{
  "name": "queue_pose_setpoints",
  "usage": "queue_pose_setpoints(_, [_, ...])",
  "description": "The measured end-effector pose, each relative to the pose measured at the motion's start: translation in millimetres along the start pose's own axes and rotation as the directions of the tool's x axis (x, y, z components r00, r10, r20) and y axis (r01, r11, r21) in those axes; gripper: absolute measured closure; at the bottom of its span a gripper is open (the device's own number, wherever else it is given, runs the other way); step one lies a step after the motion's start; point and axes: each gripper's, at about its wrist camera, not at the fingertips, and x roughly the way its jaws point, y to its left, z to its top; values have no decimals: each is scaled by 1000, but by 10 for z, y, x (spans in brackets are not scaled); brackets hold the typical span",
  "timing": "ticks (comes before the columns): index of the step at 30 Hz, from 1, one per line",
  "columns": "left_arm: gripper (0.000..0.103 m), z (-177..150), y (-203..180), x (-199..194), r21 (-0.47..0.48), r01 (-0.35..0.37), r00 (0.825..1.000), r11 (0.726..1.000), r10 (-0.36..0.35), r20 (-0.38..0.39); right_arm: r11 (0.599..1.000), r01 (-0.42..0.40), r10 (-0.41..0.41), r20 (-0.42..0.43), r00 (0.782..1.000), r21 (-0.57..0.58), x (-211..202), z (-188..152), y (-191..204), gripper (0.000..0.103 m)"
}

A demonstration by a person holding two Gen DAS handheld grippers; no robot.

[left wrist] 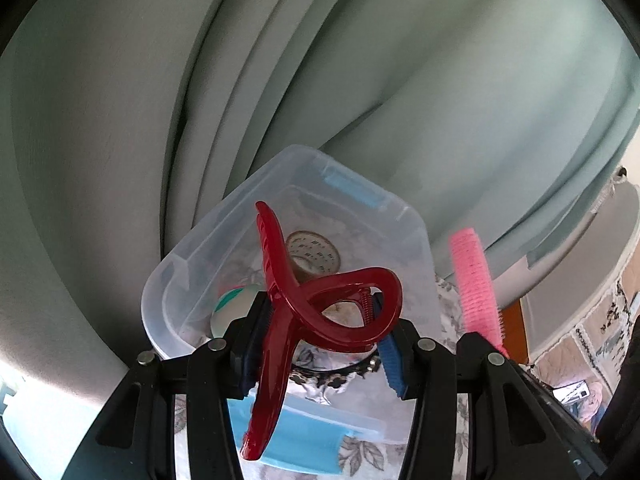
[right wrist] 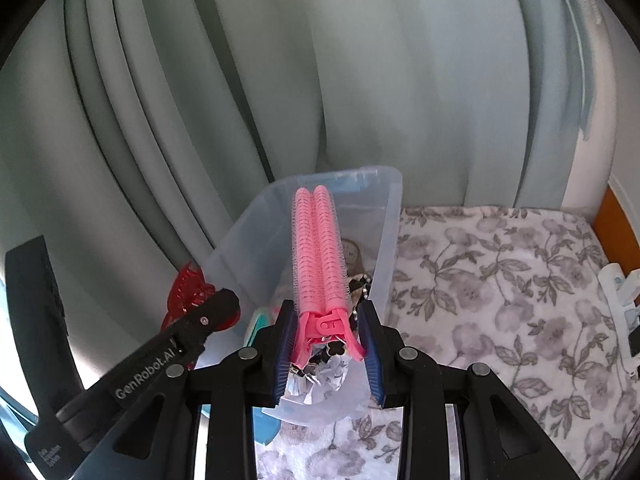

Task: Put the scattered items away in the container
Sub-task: 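Lift the claw clip and pink roller and carry both over the clear box, then open the left gripper to drop the claw clip while the right gripper drops the roller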

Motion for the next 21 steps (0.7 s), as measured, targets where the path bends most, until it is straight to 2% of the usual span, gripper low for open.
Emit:
queue_pose_setpoints(7, [51,56,76,95,-24,35,999,999,-36,-11,1000,-3,3,-50,999,3,233,-46,-22,69])
queue_pose_setpoints(12, [51,95,29,237,-20,22,1000,1000,-23,-10,1000,-17,17,-66,998,-10,357,-47,-16,69])
queue_pose_setpoints(21, [50,114,78,211,-17,-8,1000,1000,8,8,999,-22,20,-76,997,-36,455,-53,12,68])
